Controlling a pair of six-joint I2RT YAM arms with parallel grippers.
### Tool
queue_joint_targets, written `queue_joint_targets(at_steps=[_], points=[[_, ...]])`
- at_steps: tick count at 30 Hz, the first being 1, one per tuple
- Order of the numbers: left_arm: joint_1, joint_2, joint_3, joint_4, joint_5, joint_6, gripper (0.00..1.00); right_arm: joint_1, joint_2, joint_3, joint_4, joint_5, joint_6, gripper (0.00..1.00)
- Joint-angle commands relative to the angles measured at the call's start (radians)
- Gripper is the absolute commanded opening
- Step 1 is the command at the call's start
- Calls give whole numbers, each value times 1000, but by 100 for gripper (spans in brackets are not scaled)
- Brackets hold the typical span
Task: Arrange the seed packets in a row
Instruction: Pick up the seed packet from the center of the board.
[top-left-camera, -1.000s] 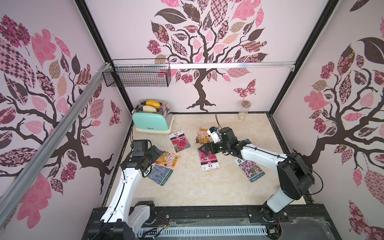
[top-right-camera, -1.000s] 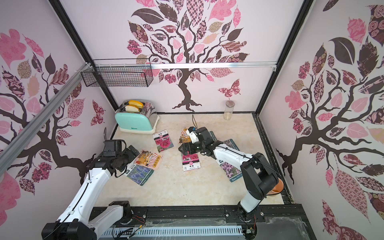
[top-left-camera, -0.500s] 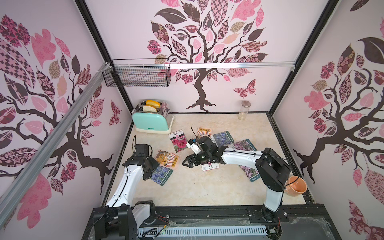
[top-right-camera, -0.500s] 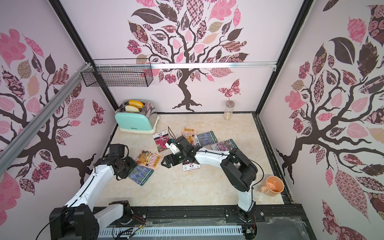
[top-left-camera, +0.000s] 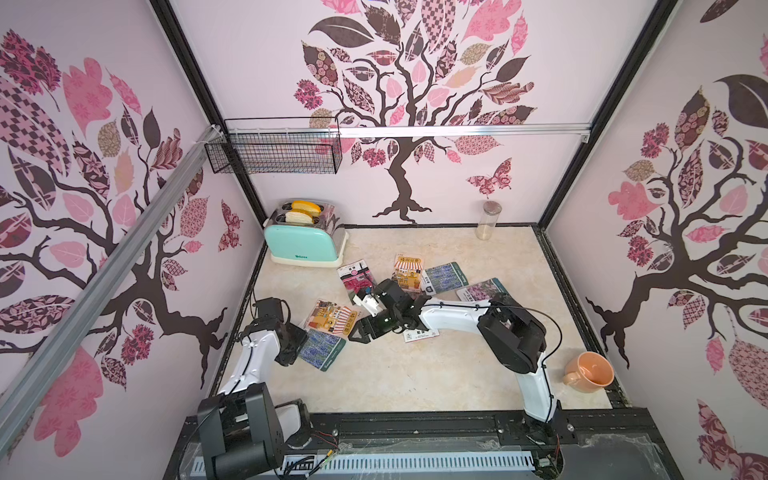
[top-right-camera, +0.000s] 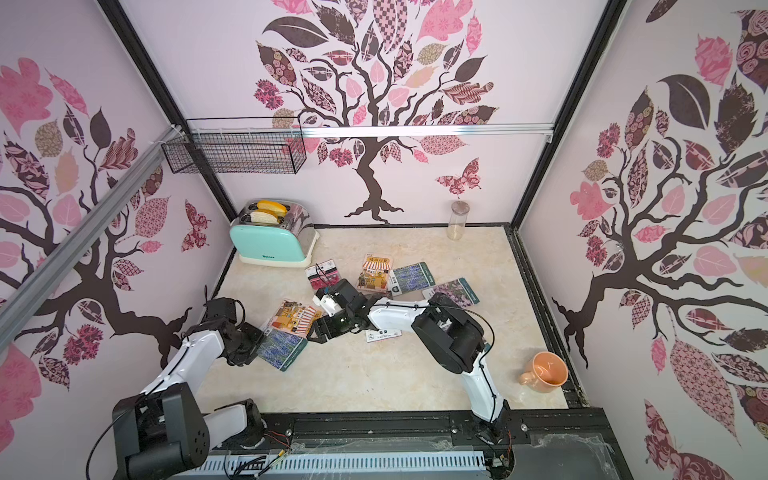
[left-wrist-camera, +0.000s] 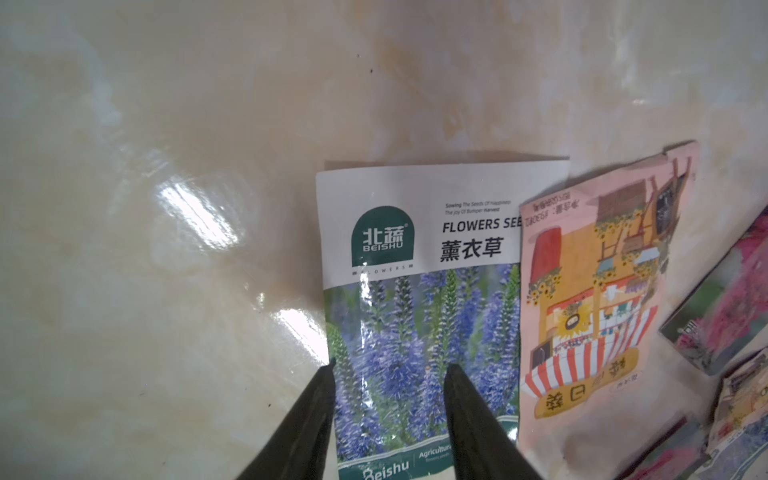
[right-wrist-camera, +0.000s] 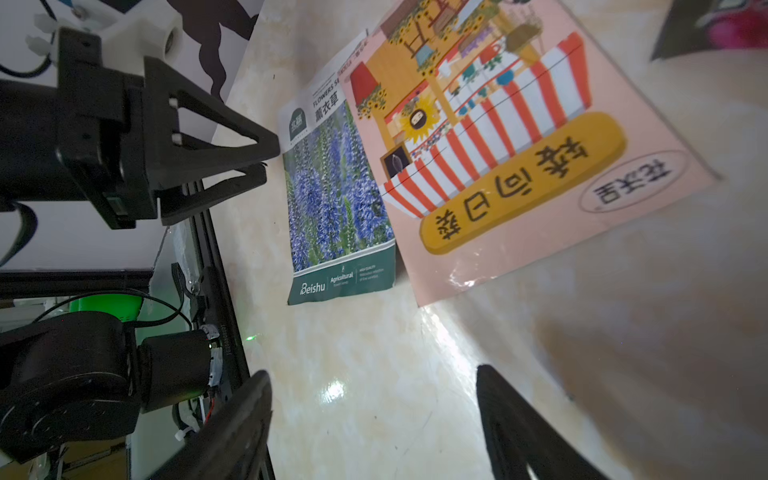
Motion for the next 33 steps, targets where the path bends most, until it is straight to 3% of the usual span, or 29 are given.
queue_joint_targets(at_steps=[1,11,15,26,30,33], points=[[4,41,-18,52,49,10,40,17,37,34,9,-18,18,78],[4,111,-59,106,82,11,29,23,84,65,13,-28,19,77],[-12,142,-35,98,73,65,13,24,108,82,18,-41,17,76],[-56,193,1,72,-11,88,13,24,169,178,-44,-35,-40,75],[-62,213,12,66,-29,95,13,24,192,192,-42,-53,-31,71],[-65,217,18,67,-43,97,13,23,199,190,-37,-65,-24,62]])
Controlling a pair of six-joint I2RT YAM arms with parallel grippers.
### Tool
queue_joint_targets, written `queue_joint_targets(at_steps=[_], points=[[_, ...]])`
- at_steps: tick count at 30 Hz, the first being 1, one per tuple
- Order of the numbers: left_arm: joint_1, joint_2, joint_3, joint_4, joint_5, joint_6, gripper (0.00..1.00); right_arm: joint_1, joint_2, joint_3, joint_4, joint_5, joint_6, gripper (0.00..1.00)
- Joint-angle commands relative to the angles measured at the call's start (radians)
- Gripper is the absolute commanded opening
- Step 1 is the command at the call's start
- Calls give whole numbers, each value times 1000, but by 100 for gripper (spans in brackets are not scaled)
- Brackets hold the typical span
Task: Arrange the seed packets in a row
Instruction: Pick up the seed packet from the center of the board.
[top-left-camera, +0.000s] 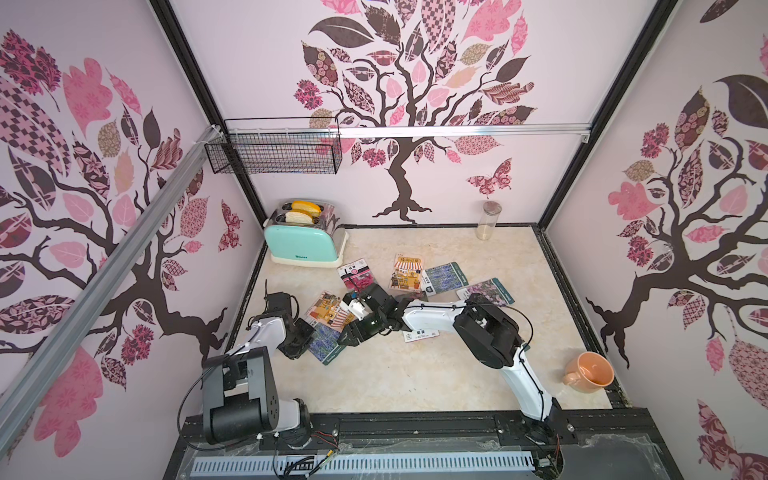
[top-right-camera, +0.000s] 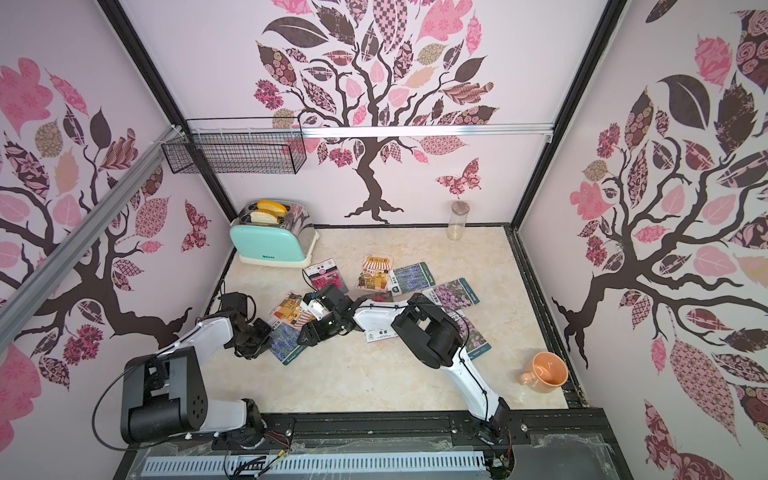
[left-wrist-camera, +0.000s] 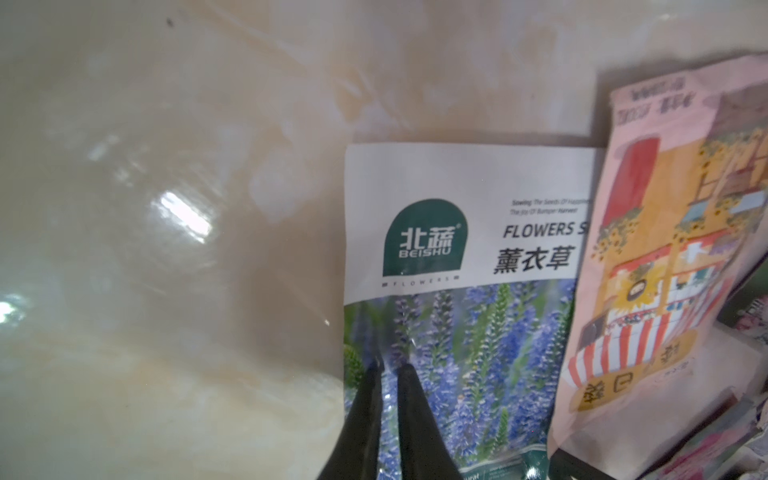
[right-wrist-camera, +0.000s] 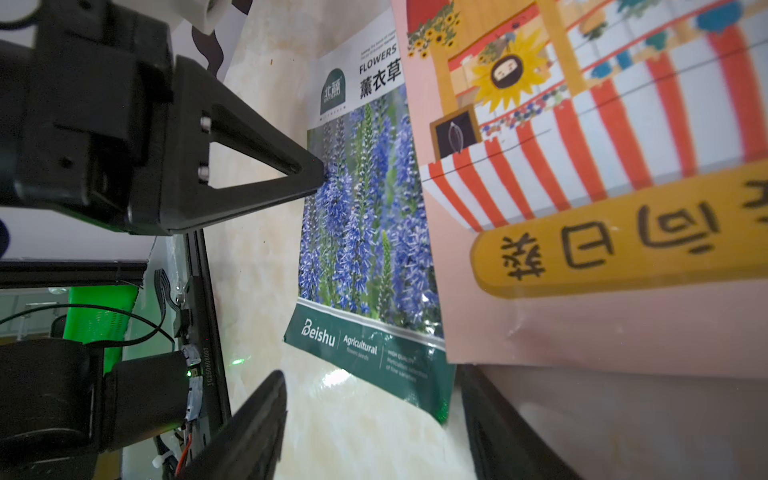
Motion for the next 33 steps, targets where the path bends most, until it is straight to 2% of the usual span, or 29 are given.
queue_joint_targets(at_steps=[1,4,9,13,14,20,22,24,31,33], points=[[-5,36,-17,-25,-75,18,13,2,23,18,-36,-24,1,57],[-8,46,-7,-29,-79,24,13,2,24,15,-39,-40,8,48],[-18,71,-8,-13,-67,22,12,2,7,-18,-26,-44,11,45],[-41,77,-9,-2,-68,21,12,2,25,-4,-26,-59,13,29],[-42,78,-9,2,-68,22,12,2,32,2,-20,-68,16,28],[-46,96,-5,3,-70,32,11,4,67,46,-11,-82,23,30],[-48,95,-6,9,-65,34,11,5,70,44,-4,-91,31,36],[-47,96,-8,13,-62,35,11,7,74,37,10,-90,42,38],[-48,110,-19,31,-56,37,10,14,84,37,53,-121,67,25],[-48,107,-19,33,-54,39,10,17,87,41,68,-152,67,24]])
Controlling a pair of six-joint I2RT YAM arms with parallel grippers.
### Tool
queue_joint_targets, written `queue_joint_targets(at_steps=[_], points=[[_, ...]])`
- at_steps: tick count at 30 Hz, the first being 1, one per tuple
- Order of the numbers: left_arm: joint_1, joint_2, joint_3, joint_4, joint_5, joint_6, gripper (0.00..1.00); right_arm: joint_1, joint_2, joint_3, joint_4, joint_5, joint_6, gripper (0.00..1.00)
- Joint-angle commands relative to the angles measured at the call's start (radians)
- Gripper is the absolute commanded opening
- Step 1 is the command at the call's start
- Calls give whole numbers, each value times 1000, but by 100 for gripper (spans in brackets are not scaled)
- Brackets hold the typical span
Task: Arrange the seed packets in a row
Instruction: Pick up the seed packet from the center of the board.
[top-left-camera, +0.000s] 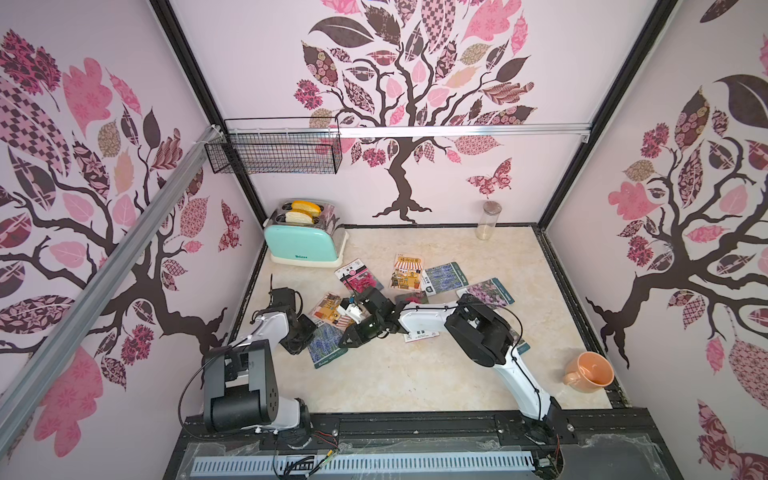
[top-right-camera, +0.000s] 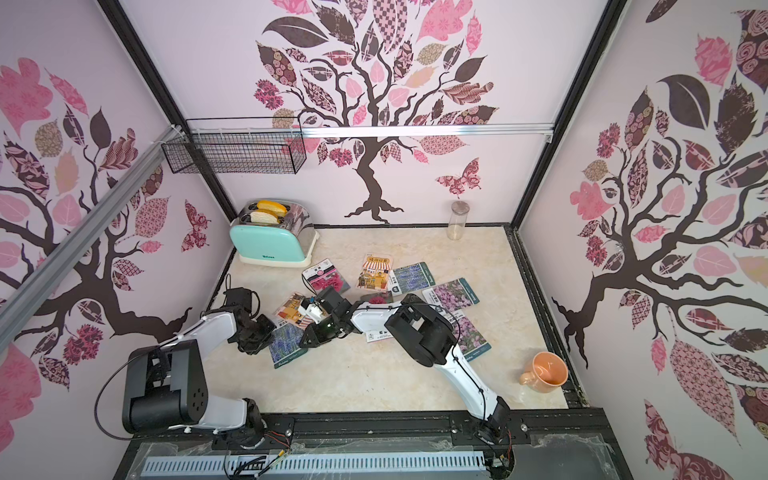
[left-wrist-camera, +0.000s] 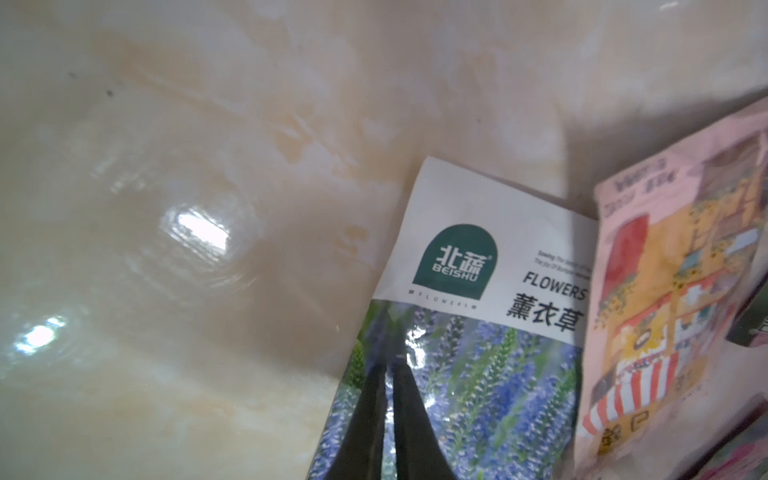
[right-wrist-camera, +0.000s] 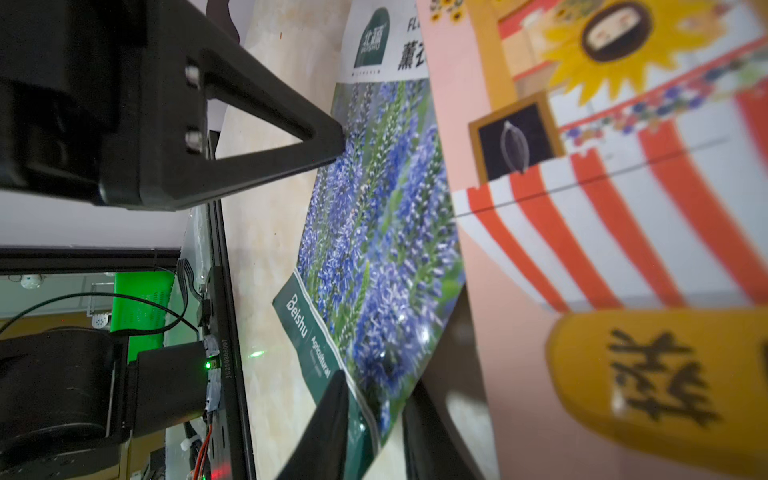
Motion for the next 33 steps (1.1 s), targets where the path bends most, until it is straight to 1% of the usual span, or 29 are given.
queue_joint_targets(at_steps=[1,3,6,8,12,16,20,22,25,27,29,31,33], points=[[-10,56,-52,8,-22,15,10,15,20,17,21,-51,3,21],[-11,47,-51,4,-28,17,10,22,21,25,14,-40,-1,17],[-11,32,-50,-6,-36,6,10,23,30,33,4,-45,-6,0],[-11,5,-47,-18,-39,-8,11,23,30,38,-14,-37,-6,0],[-11,-85,-19,-70,-48,-39,17,23,1,2,24,-26,26,0],[-11,-184,51,-160,-110,-38,21,23,-30,-20,59,15,57,0],[-10,-280,92,-186,-158,-52,22,23,-57,-55,174,13,148,0],[-9,-311,95,-167,-157,-50,22,22,-51,-47,202,-26,192,0],[-8,-298,97,-141,-159,-51,22,22,-50,-43,221,-63,226,0],[-8,-241,101,-121,-133,-49,22,22,-58,-48,224,-69,224,0],[-9,-175,115,-124,-84,-34,21,21,-54,-42,215,-93,219,0],[-13,-135,116,-114,-50,-39,20,15,-43,-39,245,-125,261,0],[-12,-159,95,-74,-29,-46,20,13,-18,-37,309,-150,334,0]])
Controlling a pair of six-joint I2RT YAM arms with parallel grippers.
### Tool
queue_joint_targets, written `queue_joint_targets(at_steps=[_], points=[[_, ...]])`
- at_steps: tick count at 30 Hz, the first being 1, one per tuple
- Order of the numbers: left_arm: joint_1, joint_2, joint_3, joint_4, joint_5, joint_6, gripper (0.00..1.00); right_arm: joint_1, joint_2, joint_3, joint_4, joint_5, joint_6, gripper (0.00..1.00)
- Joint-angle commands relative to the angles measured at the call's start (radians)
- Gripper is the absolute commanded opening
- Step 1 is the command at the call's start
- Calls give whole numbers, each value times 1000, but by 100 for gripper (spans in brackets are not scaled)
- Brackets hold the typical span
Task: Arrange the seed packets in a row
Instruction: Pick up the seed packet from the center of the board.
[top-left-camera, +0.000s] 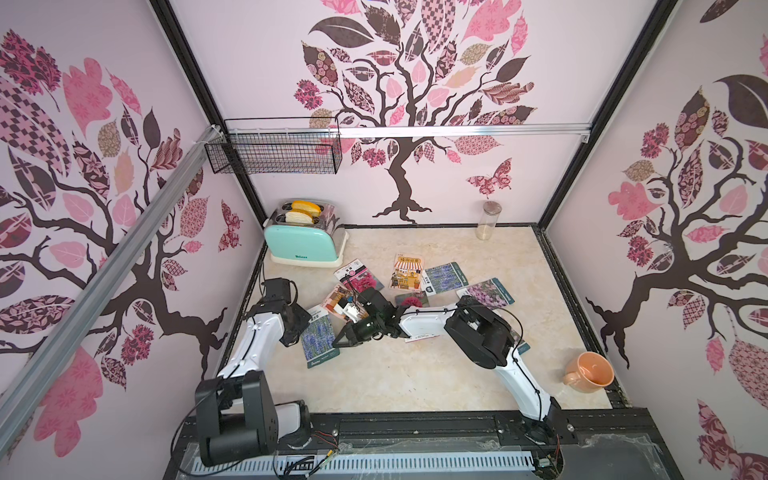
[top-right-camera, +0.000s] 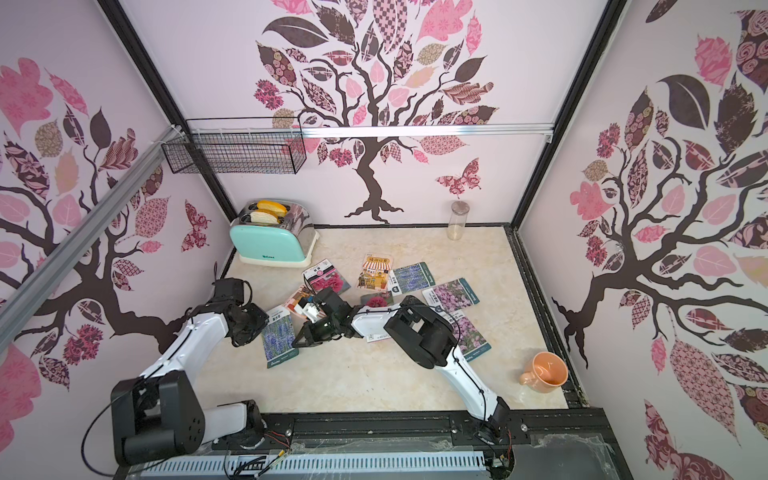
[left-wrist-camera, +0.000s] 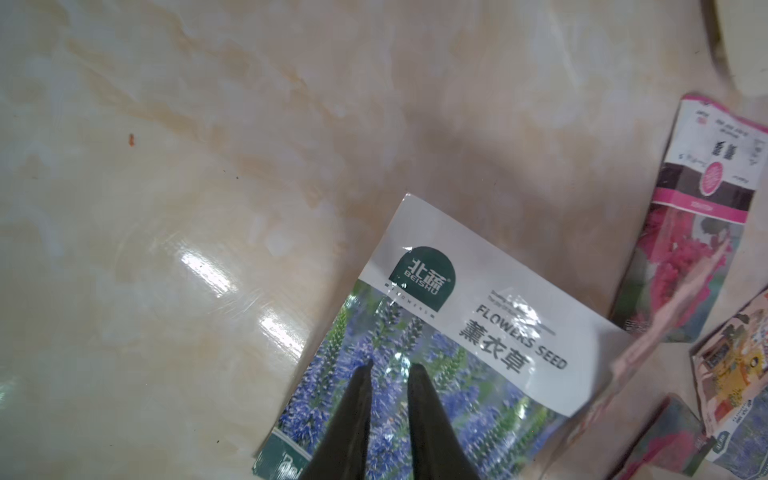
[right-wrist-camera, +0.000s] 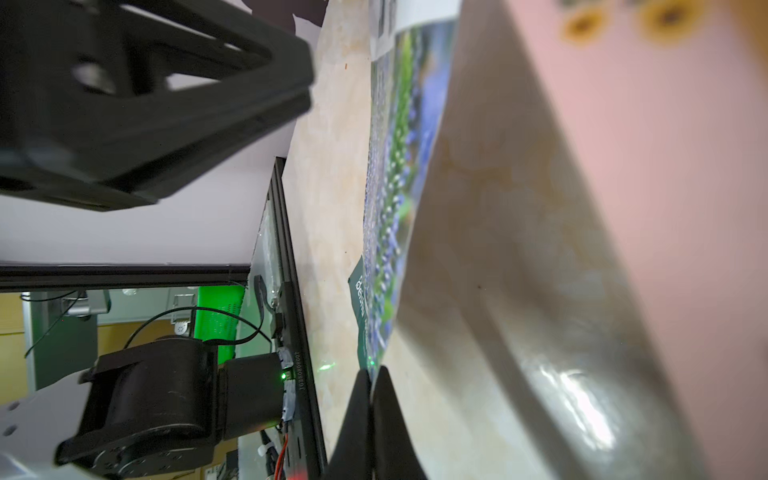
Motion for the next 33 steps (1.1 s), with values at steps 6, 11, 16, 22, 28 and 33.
queue_joint_targets(at_steps=[6,11,16,22,28,33], points=[[-3,-211,-5,46,2,-26,20,-6,38,28,164,-1,211,0],[-1,-361,71,-48,-65,-5,20,-11,79,85,194,24,295,0],[4,-401,261,-304,-243,73,22,-11,116,108,283,12,440,0],[21,-445,311,-352,-213,80,23,-8,138,141,349,15,567,0],[37,-445,389,-420,-221,124,25,-8,137,123,429,35,633,0],[41,-460,418,-450,-241,141,29,-9,231,186,484,-33,741,0]])
